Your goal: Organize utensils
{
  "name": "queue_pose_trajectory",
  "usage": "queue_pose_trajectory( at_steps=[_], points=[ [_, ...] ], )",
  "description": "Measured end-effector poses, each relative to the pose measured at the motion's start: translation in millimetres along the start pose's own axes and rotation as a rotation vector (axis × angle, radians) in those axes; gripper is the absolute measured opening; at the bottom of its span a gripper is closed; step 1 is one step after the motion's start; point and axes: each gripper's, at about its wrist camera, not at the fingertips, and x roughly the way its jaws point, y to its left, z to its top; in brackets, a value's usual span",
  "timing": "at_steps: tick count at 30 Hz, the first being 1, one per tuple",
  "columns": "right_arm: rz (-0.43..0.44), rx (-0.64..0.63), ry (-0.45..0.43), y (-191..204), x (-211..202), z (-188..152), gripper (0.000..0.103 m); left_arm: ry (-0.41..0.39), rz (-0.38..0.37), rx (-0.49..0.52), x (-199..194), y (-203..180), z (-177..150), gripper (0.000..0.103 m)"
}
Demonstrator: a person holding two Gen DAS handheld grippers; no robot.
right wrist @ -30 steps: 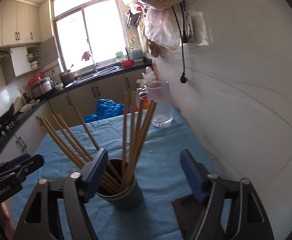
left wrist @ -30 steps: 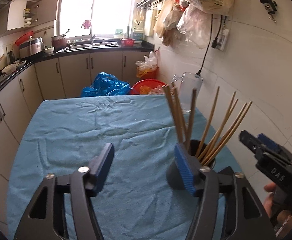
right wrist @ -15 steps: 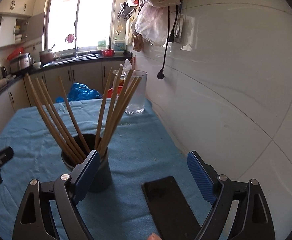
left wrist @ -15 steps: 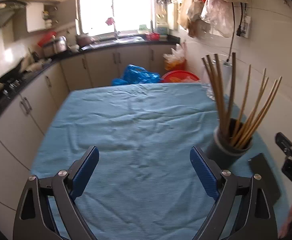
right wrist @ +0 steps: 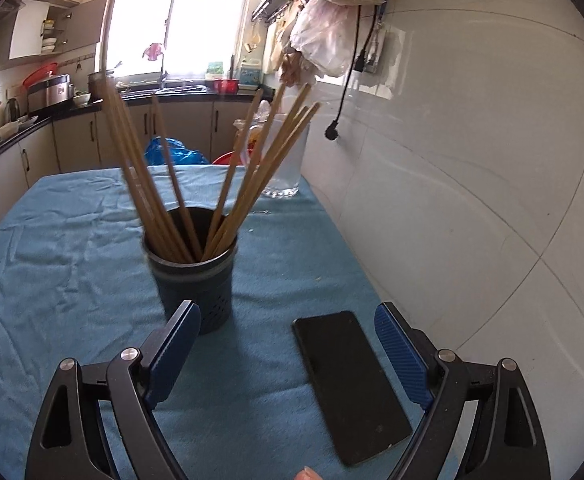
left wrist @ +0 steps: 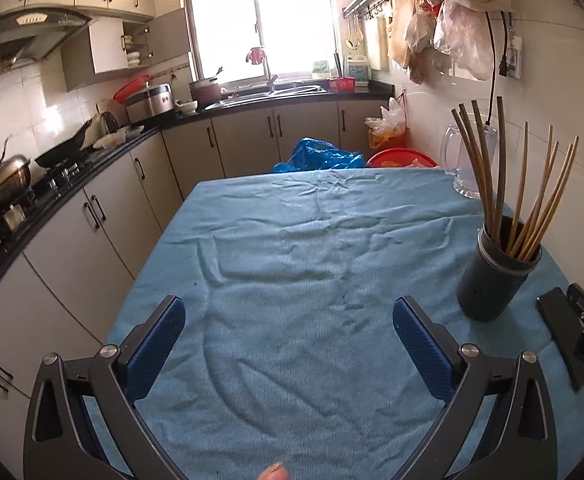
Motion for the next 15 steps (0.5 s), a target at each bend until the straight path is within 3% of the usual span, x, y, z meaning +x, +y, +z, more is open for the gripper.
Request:
queue_pose_trajectory(
  at_steps=[15],
  points=[
    [0.015, -0.001, -0.022, 2, -15, -4, 0.092, -0.019, -0.094, 0.033, -10, -20, -6, 0.103]
  ],
)
